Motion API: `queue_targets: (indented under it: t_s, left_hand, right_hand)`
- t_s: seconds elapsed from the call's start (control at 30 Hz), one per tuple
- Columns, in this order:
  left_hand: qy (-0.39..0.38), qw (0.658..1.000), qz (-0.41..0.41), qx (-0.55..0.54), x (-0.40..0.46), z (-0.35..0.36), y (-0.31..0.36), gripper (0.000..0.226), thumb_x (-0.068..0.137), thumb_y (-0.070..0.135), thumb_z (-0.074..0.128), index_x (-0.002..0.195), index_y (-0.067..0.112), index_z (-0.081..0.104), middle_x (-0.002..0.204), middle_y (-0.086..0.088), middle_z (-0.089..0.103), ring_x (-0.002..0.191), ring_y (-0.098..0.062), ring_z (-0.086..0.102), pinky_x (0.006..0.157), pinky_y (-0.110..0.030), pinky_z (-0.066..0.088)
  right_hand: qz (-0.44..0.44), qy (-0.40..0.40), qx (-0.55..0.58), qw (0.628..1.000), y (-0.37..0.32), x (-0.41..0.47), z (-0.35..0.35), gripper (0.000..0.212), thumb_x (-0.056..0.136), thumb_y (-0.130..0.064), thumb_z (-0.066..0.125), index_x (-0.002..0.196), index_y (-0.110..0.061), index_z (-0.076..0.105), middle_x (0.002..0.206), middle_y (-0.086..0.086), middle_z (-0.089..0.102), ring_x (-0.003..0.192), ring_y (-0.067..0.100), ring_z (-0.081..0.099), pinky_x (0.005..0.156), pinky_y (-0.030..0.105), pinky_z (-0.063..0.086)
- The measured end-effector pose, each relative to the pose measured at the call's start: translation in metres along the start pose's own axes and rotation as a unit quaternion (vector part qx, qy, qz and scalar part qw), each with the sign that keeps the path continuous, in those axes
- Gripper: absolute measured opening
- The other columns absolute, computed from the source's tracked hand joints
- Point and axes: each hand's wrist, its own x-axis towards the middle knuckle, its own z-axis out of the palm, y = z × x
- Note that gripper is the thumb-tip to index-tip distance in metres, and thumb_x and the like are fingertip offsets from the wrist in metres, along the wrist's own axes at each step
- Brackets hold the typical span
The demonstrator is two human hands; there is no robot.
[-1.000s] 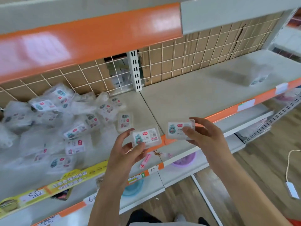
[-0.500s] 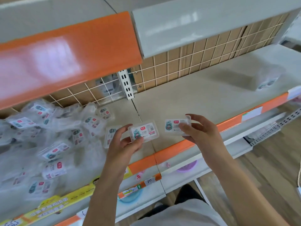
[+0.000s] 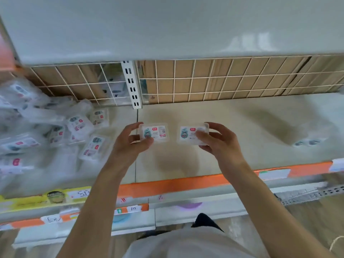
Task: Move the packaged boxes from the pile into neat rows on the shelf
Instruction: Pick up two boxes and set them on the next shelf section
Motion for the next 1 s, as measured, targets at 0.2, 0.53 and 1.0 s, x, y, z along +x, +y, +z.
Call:
queue_targets:
  t_s: [0.2,0.53,1.0]
  left_hand:
    - [0.059,0.997,0.031,0.043,0.032,0.015,-0.004,0.056,0.08,0.011,0.083,0.131,0.018,0.061,0.114,-0.012,0.068,0.109,-0.025,0.067,0.087,-0.043,0.06]
    - [0.137,0.97,0.026,0.198,0.088,0.019,0.004,0.059,0.076,0.025,0.086,0.128,0.013,0.059,0.111,-0.005,0.073,0.097,-0.018,0.069,0.08,-0.031,0.057]
    - [0.204,0.945,0.055,0.248,0.127,0.037,0.012,0.044,0.082,0.038,0.079,0.116,0.014,0.064,0.1,0.003,0.068,0.094,-0.016,0.064,0.075,-0.027,0.053]
  right_hand:
    - [0.007,-0.029,-0.021,0.999,-0.003,0.04,-0.014,0.034,0.084,-0.011,0.078,0.116,-0.009,0.066,0.1,0.014,0.076,0.094,0.024,0.074,0.086,0.036,0.06]
    - [0.005,0.004,-0.079,0.997,0.005,0.114,0.012,0.04,0.08,-0.015,0.084,0.114,-0.006,0.065,0.104,0.011,0.073,0.089,0.021,0.074,0.076,0.03,0.062]
    - [-0.044,0.039,-0.215,0.975,0.003,0.174,0.032,0.035,0.08,-0.034,0.082,0.109,-0.017,0.073,0.097,0.0,0.072,0.068,0.005,0.06,0.043,0.011,0.041]
